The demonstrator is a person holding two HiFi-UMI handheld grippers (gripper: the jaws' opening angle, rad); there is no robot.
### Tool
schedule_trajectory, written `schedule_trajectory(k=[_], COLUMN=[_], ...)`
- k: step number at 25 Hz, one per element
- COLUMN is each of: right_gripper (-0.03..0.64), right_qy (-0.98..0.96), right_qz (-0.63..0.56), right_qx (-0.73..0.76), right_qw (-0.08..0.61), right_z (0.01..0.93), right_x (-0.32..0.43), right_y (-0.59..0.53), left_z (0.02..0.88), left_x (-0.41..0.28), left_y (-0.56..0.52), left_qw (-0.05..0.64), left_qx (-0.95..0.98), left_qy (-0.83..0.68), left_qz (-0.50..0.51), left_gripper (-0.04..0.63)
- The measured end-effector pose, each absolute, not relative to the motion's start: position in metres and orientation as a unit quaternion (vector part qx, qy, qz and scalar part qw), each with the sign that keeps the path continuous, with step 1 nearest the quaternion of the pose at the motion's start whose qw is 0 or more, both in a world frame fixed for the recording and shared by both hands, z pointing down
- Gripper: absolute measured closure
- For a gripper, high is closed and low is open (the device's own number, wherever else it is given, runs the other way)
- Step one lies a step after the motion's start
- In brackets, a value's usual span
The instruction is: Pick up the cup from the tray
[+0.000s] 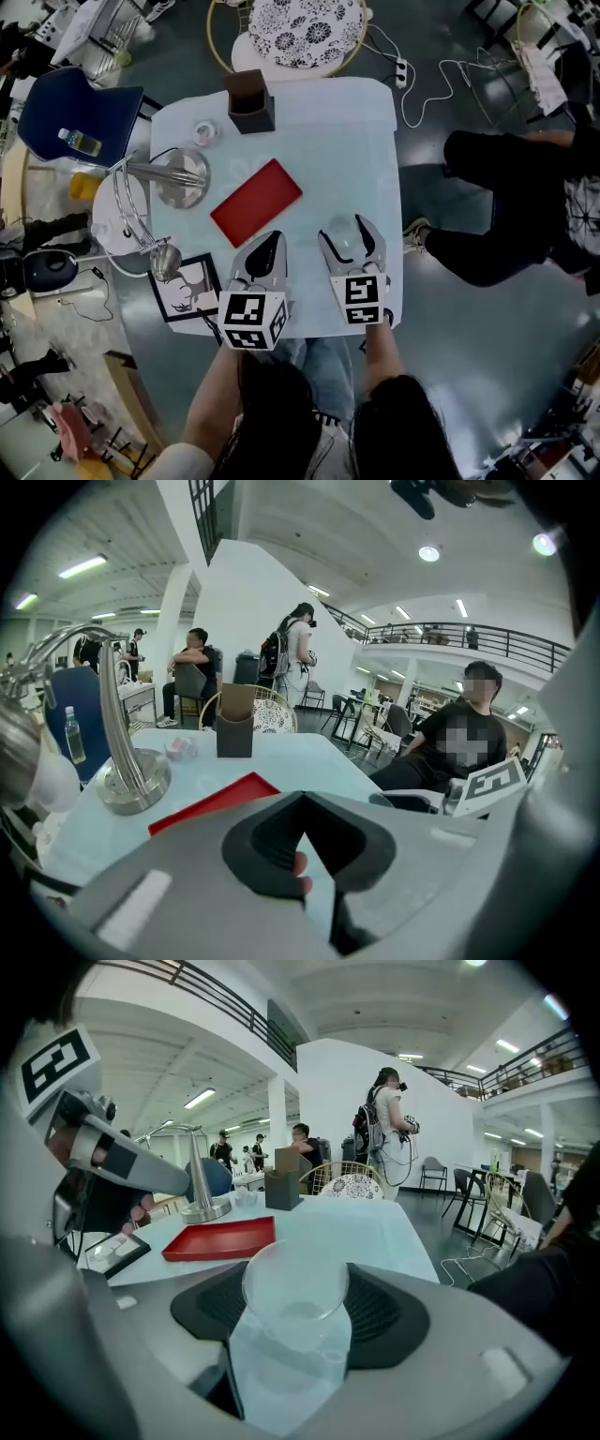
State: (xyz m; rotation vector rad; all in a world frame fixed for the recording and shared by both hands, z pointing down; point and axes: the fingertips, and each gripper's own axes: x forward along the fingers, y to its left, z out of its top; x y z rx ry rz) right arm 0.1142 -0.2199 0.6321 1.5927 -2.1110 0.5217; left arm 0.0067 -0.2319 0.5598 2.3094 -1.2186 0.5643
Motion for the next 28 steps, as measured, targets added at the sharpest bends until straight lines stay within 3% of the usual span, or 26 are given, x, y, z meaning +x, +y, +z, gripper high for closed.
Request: schedule_trajectory(k=[15,28], right_gripper=[0.261,0.268], right_qy=[-0.766,-0.769], right_qz=[0.225,0.176], right_qx=[0.571,0.591], right_qw=[0.191,0.168], right_z=[0.630,0.556], right_x=[0.114,0.108], right_y=[-0.216,-0.197], left_z=[0.557,0.514], left_x=[0.007,0.005], left_y=[-0.228,-0.212], left_qw=[0.246,0.235], left_qx=[0.835,0.854], left_qy=[-0.450,-0.429], left_qz=[0.200,0.175], left_gripper=[0.595,0.595])
